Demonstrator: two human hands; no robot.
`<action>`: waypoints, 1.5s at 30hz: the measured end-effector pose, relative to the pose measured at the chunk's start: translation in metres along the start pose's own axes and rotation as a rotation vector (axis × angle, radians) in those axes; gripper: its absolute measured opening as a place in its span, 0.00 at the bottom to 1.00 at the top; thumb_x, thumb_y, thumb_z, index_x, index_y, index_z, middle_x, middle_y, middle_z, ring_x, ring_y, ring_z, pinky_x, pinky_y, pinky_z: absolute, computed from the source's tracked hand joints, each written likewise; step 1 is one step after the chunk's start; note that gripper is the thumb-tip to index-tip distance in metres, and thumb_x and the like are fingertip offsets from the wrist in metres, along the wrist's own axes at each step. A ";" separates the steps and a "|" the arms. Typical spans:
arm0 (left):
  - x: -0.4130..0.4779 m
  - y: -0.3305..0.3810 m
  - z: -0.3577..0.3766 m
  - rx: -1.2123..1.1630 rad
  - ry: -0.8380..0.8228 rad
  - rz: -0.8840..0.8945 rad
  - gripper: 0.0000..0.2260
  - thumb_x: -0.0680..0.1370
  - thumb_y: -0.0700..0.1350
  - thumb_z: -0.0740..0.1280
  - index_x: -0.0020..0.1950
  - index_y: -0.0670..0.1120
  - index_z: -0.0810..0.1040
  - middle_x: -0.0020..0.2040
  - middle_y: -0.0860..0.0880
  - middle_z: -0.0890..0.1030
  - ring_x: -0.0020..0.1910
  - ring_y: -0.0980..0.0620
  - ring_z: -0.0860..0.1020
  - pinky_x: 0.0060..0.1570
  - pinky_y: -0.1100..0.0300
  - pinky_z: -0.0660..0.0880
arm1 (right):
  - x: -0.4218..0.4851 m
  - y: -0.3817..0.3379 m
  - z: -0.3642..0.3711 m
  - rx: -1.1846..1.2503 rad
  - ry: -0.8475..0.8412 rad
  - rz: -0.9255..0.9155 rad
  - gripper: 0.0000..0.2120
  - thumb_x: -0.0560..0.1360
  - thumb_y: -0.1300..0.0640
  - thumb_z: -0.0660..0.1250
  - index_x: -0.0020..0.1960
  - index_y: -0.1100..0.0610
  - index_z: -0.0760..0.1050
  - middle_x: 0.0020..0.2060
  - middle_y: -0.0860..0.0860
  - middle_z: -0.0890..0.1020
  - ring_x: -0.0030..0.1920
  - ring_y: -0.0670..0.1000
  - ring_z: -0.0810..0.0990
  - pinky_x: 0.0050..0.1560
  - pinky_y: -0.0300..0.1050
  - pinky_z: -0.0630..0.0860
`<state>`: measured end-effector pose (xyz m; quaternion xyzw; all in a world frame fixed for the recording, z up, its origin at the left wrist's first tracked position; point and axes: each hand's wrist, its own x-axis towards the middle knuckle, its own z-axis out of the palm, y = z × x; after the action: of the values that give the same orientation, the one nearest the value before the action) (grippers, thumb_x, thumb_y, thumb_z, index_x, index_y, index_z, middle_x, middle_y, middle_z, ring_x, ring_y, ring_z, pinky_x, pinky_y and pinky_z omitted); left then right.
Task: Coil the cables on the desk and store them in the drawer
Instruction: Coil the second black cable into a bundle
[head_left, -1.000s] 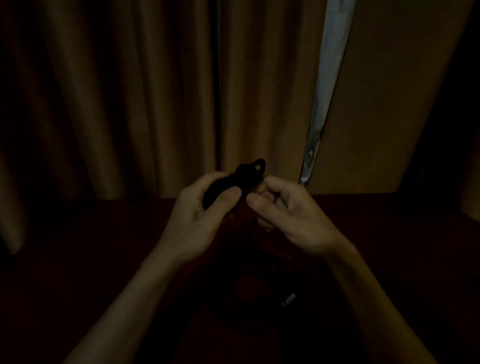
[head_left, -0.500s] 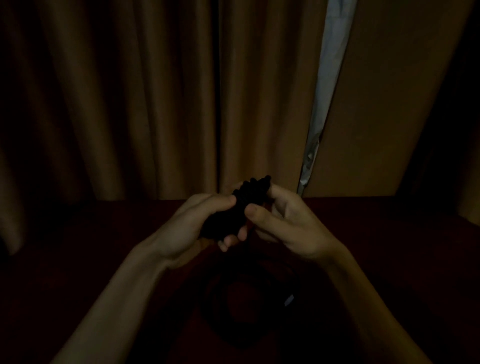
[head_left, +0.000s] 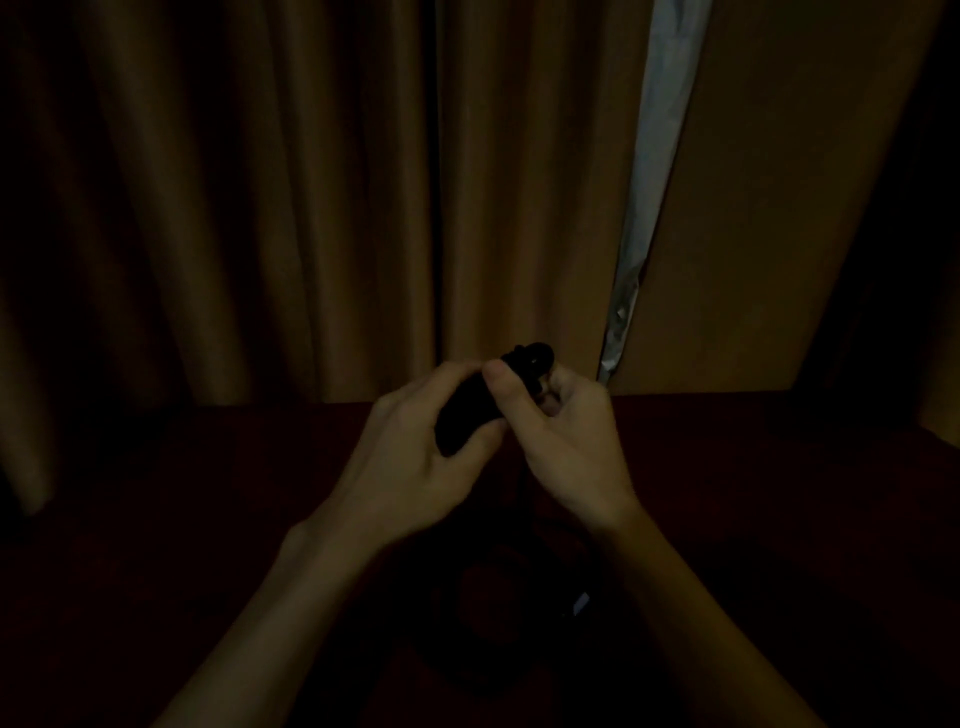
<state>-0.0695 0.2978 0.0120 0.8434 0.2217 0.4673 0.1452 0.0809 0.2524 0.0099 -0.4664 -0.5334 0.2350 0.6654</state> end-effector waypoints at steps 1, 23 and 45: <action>-0.001 -0.001 0.001 0.001 0.015 -0.001 0.15 0.78 0.45 0.71 0.64 0.50 0.77 0.48 0.60 0.81 0.42 0.65 0.80 0.39 0.74 0.70 | 0.001 -0.002 0.000 0.033 -0.037 0.003 0.24 0.73 0.41 0.71 0.51 0.63 0.81 0.44 0.57 0.86 0.47 0.55 0.86 0.46 0.49 0.81; 0.005 0.008 -0.002 -0.601 0.032 -0.480 0.08 0.82 0.46 0.65 0.59 0.48 0.79 0.51 0.49 0.85 0.45 0.52 0.85 0.40 0.59 0.78 | 0.001 -0.005 -0.007 0.252 -0.244 -0.004 0.11 0.77 0.60 0.71 0.53 0.67 0.80 0.46 0.58 0.86 0.45 0.55 0.85 0.44 0.47 0.81; 0.004 0.006 -0.015 -0.869 -0.275 -0.515 0.13 0.77 0.50 0.64 0.51 0.44 0.84 0.43 0.42 0.83 0.37 0.49 0.79 0.36 0.61 0.72 | 0.001 -0.012 -0.027 0.369 -0.466 0.183 0.22 0.75 0.58 0.72 0.68 0.61 0.74 0.44 0.56 0.83 0.41 0.52 0.84 0.45 0.45 0.81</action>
<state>-0.0792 0.2954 0.0260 0.6772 0.1864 0.3502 0.6197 0.1037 0.2380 0.0208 -0.3172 -0.5759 0.4873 0.5747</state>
